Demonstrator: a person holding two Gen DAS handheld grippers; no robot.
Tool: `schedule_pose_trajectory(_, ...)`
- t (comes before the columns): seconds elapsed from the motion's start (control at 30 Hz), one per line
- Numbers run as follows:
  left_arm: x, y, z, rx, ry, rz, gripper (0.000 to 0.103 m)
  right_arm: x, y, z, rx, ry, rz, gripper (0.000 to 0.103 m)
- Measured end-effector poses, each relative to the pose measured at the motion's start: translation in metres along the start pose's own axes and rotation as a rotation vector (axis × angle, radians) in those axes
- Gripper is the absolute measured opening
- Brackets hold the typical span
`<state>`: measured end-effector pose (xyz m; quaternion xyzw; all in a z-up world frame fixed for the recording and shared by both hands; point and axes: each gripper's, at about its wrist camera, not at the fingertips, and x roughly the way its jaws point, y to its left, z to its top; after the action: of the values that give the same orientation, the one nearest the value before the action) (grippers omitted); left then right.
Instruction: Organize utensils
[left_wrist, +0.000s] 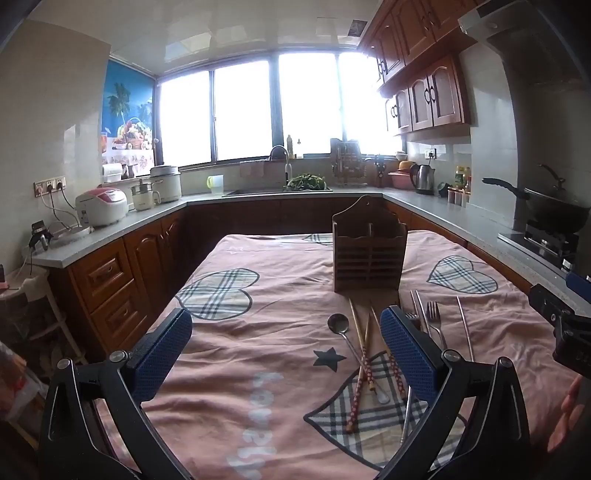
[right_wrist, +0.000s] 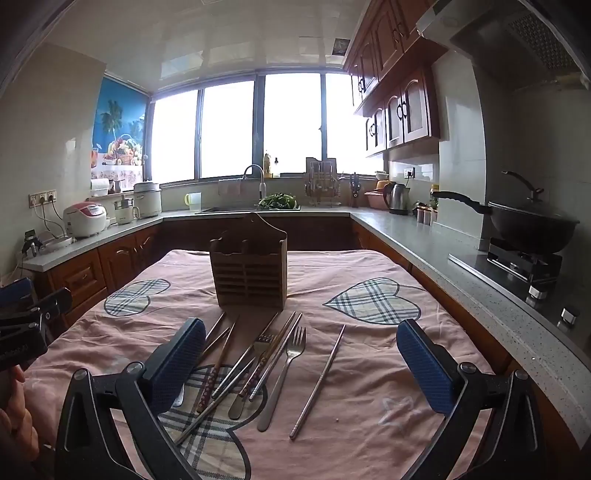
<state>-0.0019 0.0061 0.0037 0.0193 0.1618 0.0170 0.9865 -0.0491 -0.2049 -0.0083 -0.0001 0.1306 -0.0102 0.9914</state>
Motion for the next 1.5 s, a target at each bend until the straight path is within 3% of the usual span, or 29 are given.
schedule_pose_trajectory(1.5, 0.004, 0.001, -0.002, -0.009, 0.010, 0.006, 0.103, 0.013, 0.003, 0.000, -0.008, 0.016, 0.031, 0.103)
